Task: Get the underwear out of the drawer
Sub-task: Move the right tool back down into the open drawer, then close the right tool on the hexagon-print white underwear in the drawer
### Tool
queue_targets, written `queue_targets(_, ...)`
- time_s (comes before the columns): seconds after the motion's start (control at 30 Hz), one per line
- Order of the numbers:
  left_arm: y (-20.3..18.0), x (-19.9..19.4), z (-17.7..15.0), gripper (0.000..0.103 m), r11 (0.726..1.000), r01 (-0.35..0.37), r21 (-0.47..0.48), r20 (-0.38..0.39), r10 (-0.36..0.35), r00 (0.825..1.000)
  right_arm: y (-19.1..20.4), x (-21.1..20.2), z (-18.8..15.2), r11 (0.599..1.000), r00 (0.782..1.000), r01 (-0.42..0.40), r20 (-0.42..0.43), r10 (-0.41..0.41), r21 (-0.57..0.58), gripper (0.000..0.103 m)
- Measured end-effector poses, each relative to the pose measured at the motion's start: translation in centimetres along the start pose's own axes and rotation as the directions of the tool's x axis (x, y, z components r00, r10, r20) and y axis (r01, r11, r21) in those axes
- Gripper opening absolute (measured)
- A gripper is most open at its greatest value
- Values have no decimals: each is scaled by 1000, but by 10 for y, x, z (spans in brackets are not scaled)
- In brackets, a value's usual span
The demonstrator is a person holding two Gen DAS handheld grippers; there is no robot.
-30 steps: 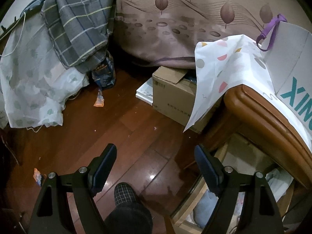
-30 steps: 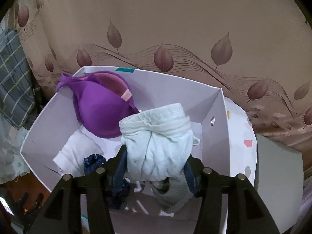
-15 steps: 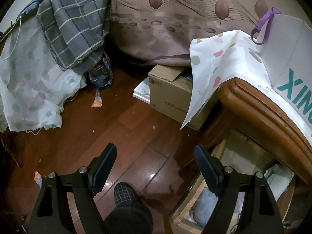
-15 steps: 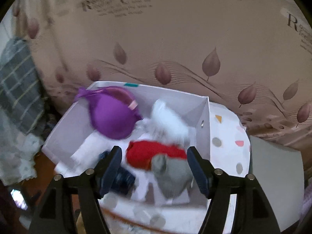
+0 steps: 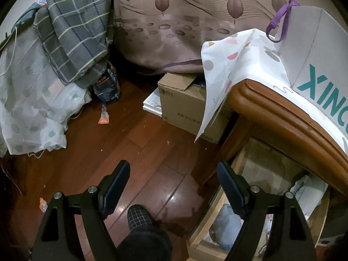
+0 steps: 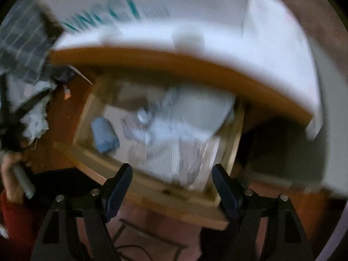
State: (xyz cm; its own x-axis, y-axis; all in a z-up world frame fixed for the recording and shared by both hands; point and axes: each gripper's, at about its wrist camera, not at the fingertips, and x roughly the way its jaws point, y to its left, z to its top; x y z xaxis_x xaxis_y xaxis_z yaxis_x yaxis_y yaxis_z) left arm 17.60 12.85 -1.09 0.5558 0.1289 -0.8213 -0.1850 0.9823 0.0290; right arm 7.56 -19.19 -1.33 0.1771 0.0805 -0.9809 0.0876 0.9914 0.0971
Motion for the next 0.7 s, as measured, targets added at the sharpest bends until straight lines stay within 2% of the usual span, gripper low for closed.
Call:
queue_targets(0.13,0,0,1,80,1000,7,1,-5,-7,1000,-5,46,6,997,996,-3,-89,10,77,78)
queue_targets(0.27,1,3,1,80,1000,14,-3,-20,-14,1000,0,85,16,996,985,0,-173,16,92,79)
queue_targets(0.4,1,3,1,80,1000,20,-6,-21,-20,1000,11,119,19,998,971,62,-233,-52,34,80)
queue_targets(0.57,0,5,2,80,1000,20,4,-25,-20,999,11,147,22,995,952,80,-301,-58,60,80)
queue_targets(0.7,-1,6,2,80,1000,20,4,-27,-20,999,12,161,29,996,936,91,-343,-81,13,80)
